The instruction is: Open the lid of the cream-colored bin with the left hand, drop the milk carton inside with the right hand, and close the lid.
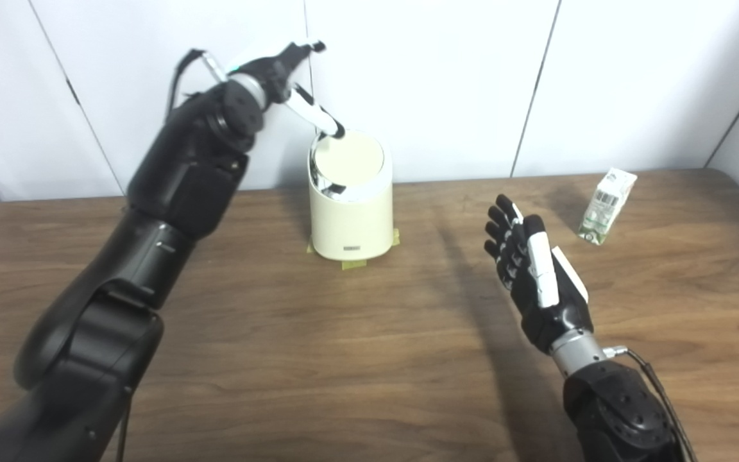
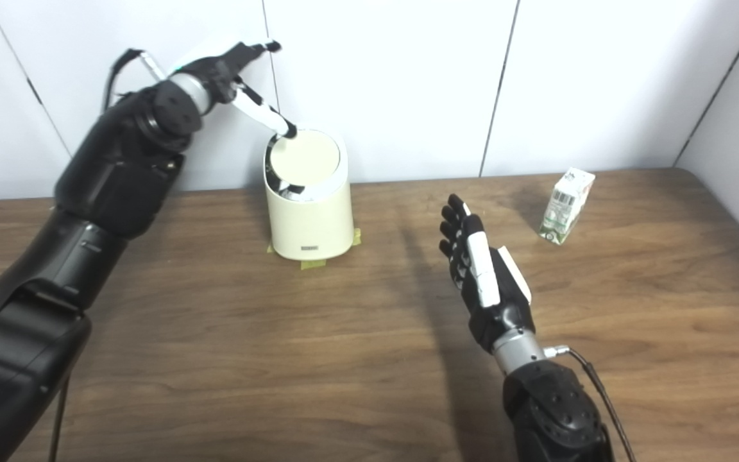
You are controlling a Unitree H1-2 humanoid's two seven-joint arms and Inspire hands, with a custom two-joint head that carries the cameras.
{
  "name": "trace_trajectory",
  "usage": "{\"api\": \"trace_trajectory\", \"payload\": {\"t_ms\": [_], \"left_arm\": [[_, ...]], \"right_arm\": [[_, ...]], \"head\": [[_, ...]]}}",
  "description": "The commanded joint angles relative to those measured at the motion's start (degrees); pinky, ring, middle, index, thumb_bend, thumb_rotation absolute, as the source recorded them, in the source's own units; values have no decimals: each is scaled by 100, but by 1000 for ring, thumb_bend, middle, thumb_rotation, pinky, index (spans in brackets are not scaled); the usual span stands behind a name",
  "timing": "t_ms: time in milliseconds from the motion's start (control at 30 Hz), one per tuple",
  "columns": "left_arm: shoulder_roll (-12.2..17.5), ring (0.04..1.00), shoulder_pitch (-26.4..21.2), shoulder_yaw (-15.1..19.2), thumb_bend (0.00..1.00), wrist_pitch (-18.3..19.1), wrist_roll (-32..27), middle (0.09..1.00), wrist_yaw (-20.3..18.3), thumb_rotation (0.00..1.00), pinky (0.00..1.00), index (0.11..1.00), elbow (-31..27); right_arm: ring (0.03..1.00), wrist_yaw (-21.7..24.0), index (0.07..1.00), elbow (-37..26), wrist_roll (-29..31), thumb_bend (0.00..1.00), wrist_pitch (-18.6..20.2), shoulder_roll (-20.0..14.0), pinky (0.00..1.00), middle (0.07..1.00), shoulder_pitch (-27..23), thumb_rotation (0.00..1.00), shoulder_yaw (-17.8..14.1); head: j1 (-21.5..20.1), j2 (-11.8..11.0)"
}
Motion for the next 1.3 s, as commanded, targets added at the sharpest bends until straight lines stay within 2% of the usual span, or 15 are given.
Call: {"api": "trace_trajectory", "payload": {"t_ms": [0, 133, 233, 333, 467, 700, 833, 933, 1033, 1267], "left_arm": [[30, 999, -462, -97, 922, -40, 200, 1000, 9, 111, 869, 966, 8], [-10, 997, -533, -281, 927, -223, 246, 997, 48, 106, 841, 956, 181], [-46, 958, -555, -448, 936, -408, 331, 975, 99, 130, 794, 933, 268], [-94, 949, -593, -596, 945, -526, 449, 968, 79, 143, 793, 923, 339], [-106, 945, -586, -667, 945, -512, 510, 959, -12, 143, 815, 919, 257], [-56, 920, -576, -787, 946, -589, 724, 943, -111, 125, 781, 910, 141], [-44, 929, -563, -812, 935, -587, 820, 949, -211, 118, 816, 917, 107], [-22, 924, -556, -890, 935, -659, 926, 944, -285, 110, 805, 913, 89], [21, 956, -563, -1045, 941, -780, 1103, 948, -334, 111, 864, 906, 75], [57, 970, -548, -1303, 932, -1048, 1474, 953, -351, 100, 933, 909, 104]], "right_arm": [[1000, 4, 1000, -58, 12, 736, -107, 26, 1000, 1000, -239, 1000, 18], [1000, -6, 1000, -33, -16, 732, -174, 64, 1000, 1000, -250, 1000, 30], [1000, -27, 1000, -22, -20, 723, -191, 105, 1000, 1000, -260, 1000, 8], [1000, -50, 1000, -17, -39, 714, -198, 124, 1000, 1000, -261, 1000, -12], [1000, -49, 1000, -12, -52, 719, -220, 113, 1000, 1000, -267, 1000, -10], [1000, -71, 1000, -4, -54, 722, -191, 94, 1000, 1000, -276, 1000, -29], [1000, -69, 1000, -4, -78, 724, -195, 73, 1000, 1000, -281, 1000, -20], [1000, -63, 1000, -34, -103, 728, -190, 64, 1000, 1000, -283, 1000, -4], [1000, -80, 1000, -90, -110, 735, -129, 86, 1000, 1000, -276, 1000, 2], [1000, -81, 1000, -140, -106, 733, -90, 104, 1000, 1000, -279, 1000, 8]], "head": [[-3, 2], [-21, 8], [-30, 3], [-29, 1], [-6, 4], [52, 43], [30, 84], [40, 103], [40, 126], [33, 163]]}}
